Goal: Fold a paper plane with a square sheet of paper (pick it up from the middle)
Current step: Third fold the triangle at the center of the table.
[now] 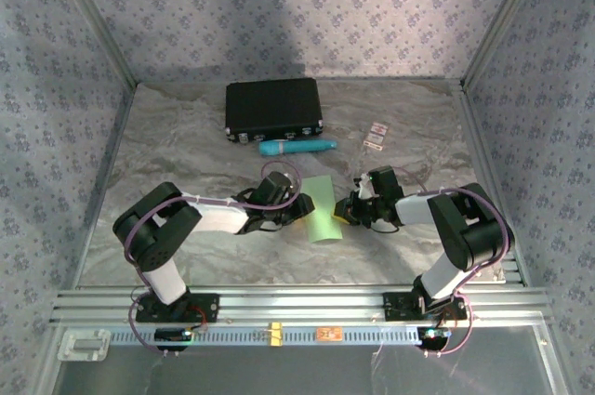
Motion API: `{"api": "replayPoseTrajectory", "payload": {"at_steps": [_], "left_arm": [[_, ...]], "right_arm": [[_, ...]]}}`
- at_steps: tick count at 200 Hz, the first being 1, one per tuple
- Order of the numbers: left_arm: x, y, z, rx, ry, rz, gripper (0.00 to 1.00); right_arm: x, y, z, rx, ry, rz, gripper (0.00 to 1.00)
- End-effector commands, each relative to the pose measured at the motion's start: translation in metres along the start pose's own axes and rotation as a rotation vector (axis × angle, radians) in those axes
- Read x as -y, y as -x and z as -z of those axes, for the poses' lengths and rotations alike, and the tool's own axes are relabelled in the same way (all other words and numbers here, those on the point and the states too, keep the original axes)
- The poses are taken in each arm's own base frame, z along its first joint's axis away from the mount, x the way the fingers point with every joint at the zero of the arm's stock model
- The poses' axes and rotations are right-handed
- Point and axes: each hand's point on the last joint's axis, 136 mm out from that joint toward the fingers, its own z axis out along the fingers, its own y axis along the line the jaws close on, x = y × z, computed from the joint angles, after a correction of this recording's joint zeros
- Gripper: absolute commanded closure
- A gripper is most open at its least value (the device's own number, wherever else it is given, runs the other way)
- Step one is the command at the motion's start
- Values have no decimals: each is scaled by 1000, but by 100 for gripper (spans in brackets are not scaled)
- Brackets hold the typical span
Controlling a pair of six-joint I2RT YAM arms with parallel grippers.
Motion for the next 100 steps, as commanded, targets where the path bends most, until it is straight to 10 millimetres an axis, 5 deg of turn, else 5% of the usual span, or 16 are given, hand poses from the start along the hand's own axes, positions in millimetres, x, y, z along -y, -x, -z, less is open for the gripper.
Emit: {"api": "replayPoseTrajectory", "payload": {"at_steps": [1, 100], "left_arm": [[16, 3, 7, 18, -62, -40, 60], [19, 4, 7, 34, -130, -17, 59]], "right_arm": [[33, -12, 5, 0, -116, -99, 91], [34, -11, 7, 19, -127, -108, 91]]}}
